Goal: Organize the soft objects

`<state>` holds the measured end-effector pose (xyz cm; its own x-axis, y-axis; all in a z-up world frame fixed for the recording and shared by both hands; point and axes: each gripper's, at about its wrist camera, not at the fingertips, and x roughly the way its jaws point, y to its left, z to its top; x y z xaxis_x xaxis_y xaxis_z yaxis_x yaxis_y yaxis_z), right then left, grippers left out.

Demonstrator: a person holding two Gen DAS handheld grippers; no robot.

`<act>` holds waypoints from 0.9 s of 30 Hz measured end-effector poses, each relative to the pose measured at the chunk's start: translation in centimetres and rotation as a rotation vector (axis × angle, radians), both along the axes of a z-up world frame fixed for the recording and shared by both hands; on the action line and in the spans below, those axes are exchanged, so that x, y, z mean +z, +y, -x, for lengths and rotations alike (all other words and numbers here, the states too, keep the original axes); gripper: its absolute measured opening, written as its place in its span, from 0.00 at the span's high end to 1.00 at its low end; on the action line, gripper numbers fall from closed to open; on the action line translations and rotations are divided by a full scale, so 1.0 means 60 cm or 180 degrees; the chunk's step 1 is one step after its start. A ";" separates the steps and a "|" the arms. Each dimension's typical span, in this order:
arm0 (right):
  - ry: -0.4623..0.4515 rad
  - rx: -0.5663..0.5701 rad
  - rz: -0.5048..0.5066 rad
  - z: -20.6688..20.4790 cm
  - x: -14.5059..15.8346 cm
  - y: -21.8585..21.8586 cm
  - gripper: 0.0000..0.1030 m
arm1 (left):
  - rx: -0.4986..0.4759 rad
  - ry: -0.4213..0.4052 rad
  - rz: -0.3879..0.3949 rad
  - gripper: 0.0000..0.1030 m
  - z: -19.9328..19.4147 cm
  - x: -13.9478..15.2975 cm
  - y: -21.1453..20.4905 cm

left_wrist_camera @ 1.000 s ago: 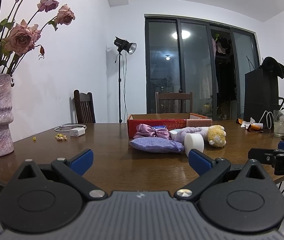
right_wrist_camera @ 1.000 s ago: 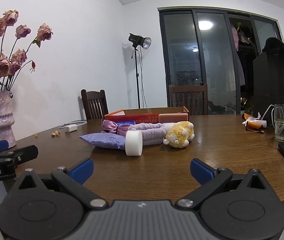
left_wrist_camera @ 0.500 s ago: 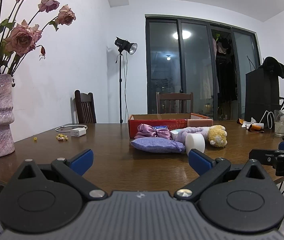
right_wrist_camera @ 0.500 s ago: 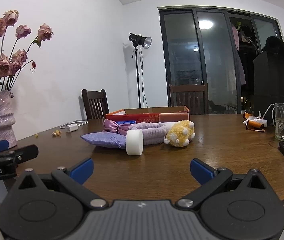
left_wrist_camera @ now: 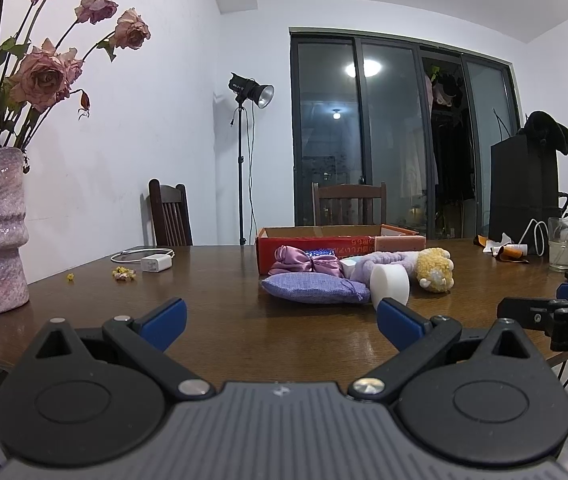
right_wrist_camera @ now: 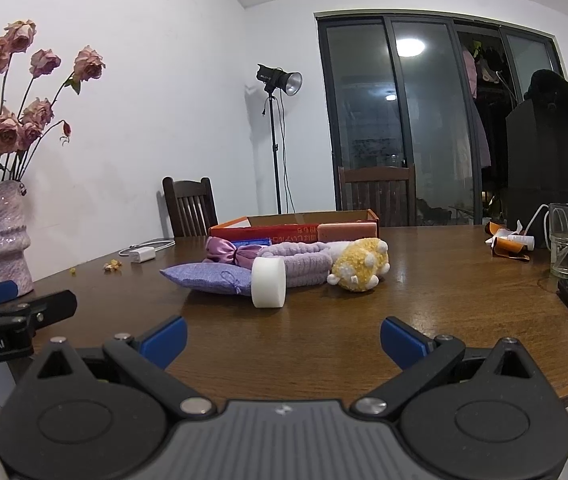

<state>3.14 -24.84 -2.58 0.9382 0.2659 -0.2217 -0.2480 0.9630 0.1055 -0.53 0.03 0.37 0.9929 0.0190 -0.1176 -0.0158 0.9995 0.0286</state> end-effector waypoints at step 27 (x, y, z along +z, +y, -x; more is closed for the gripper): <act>-0.0041 -0.0019 -0.0003 -0.015 0.009 -0.007 0.00 | -0.0066 0.0088 0.0123 0.00 -0.032 0.005 0.004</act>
<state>4.01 -25.27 -2.06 0.9425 0.2606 -0.2093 -0.2437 0.9643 0.1032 1.40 0.27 0.64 0.9894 -0.0066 -0.1452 0.0052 0.9999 -0.0098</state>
